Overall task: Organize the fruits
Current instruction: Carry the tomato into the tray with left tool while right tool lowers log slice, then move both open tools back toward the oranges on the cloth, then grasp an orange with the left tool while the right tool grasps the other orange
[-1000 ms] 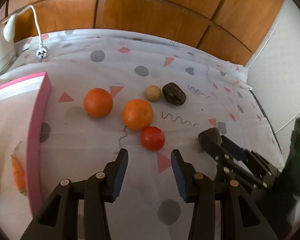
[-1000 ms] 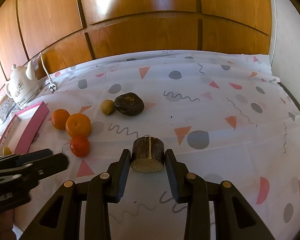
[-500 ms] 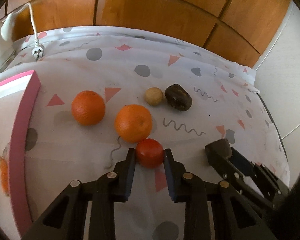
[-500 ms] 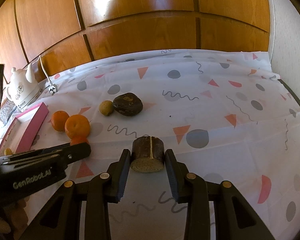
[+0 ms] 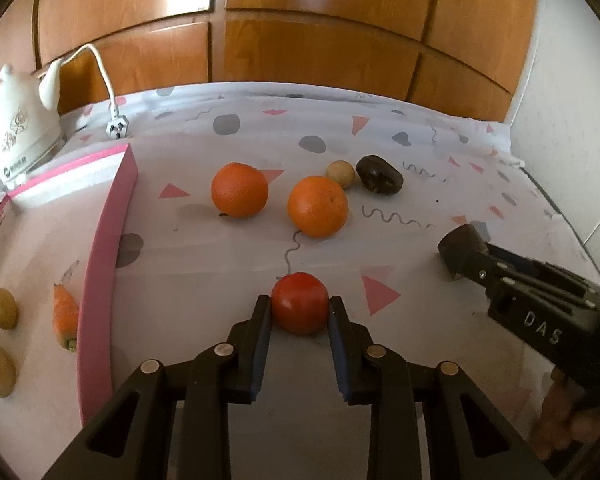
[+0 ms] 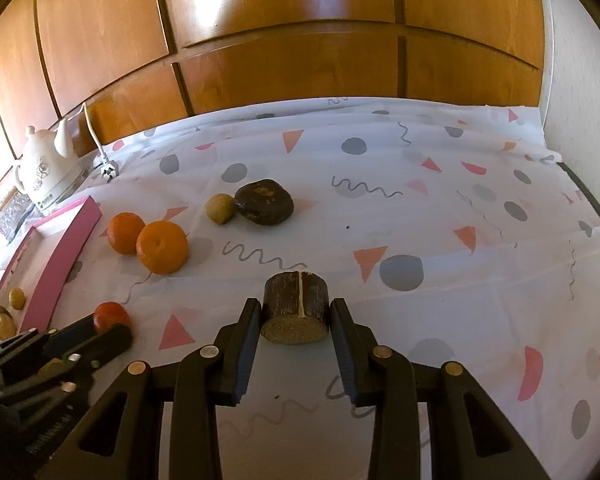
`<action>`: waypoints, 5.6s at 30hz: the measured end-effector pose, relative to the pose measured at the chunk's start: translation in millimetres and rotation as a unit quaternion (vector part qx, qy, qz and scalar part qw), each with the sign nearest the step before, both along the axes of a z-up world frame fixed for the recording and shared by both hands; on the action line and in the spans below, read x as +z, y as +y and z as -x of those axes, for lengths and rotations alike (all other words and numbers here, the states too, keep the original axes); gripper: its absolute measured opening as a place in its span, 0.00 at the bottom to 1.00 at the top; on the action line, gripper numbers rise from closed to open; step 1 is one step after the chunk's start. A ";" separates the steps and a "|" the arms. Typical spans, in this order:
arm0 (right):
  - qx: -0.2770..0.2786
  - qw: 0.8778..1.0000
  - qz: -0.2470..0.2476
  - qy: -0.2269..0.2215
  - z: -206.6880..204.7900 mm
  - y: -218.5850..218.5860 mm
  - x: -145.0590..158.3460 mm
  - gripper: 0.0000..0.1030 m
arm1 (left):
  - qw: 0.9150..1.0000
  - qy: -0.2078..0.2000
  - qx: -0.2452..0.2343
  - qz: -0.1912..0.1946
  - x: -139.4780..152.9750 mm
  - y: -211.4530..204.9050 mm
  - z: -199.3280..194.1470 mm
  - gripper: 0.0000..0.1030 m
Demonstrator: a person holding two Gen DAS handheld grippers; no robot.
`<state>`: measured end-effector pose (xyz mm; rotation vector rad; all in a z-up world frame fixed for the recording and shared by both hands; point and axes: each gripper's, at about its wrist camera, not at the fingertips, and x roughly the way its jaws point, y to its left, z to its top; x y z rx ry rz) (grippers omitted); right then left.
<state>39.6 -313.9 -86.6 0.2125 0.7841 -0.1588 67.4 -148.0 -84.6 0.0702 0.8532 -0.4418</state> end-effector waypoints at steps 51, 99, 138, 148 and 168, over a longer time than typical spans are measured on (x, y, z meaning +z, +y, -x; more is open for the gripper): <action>0.085 0.996 -0.029 0.007 0.5 47.9 14.4 0.34 | 0.997 -0.003 0.047 0.059 52.8 75.5 3.4 0.26; 0.207 0.976 -0.067 0.009 -4.1 160.7 35.4 0.37 | 0.982 0.014 0.184 0.049 58.7 169.5 2.2 0.35; 0.021 0.996 -0.070 0.045 -17.9 16.9 -4.9 0.37 | 0.997 0.032 0.062 0.020 51.4 58.5 -16.2 0.36; 0.071 0.994 -0.082 0.024 -34.2 26.6 4.7 0.41 | 0.996 0.039 0.074 0.023 48.8 50.7 -44.3 0.36; 0.127 0.990 -0.053 0.028 -81.6 58.6 -4.7 0.39 | 0.996 0.046 0.077 0.026 45.1 46.2 -64.6 0.40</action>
